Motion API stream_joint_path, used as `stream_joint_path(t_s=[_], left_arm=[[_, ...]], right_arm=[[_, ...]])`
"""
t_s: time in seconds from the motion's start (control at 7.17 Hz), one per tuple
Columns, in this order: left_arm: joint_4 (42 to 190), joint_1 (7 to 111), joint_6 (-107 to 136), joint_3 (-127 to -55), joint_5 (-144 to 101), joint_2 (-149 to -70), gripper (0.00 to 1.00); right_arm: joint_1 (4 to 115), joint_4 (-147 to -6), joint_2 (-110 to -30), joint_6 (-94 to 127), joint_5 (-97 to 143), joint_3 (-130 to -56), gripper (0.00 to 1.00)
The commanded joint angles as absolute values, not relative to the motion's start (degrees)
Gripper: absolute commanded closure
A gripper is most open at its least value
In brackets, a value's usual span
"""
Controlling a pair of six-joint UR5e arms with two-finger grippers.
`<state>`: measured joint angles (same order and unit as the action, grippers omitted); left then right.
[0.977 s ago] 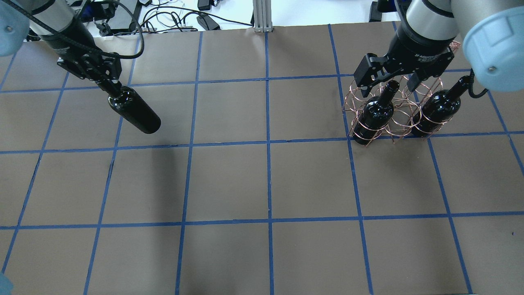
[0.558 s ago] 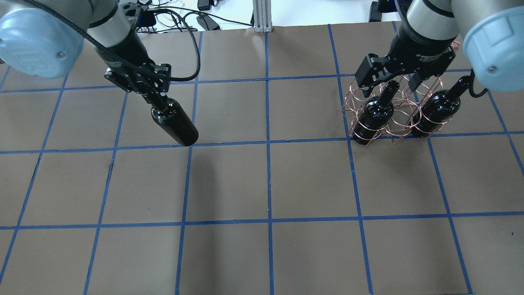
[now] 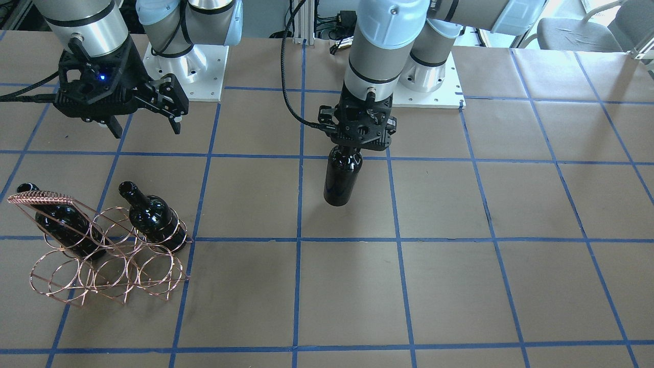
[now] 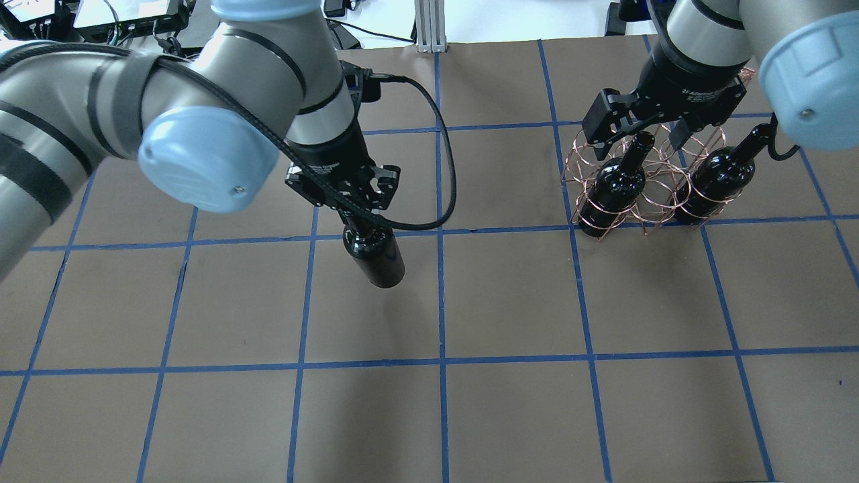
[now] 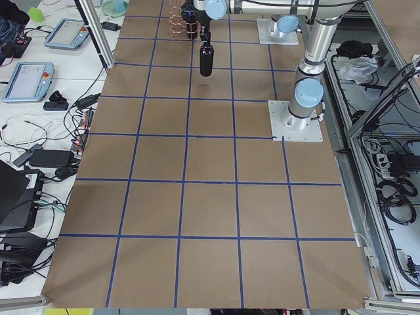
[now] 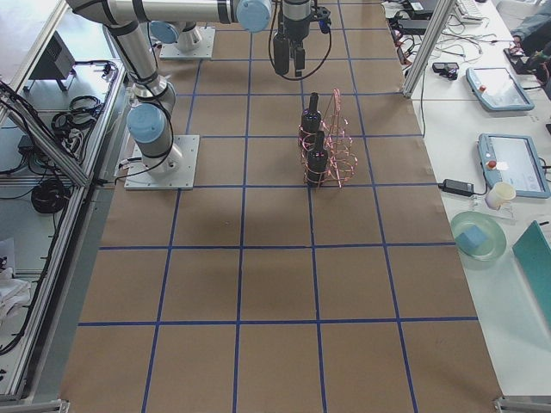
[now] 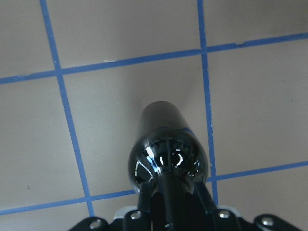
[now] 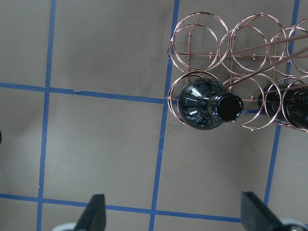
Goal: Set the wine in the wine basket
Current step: 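Lift the bottle with the left gripper and swing it upright toward table center, then lower the bottle upright onto the table and open the left gripper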
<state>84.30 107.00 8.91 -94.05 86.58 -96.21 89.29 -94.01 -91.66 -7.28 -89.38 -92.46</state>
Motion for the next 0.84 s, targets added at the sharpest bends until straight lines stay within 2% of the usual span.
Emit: stream_joint_path(t_s=[0.0, 0.7], left_arm=[[82.5, 112.0, 11.4, -96.5, 86.6, -96.6, 1.0], [83.1, 114.3, 10.6, -98.1, 85.5, -96.2, 1.0]], right_arm=[[89.3, -94.0, -91.6, -7.3, -89.4, -92.5, 0.0], [89.3, -94.0, -91.7, -7.2, -89.3, -92.7, 0.0]])
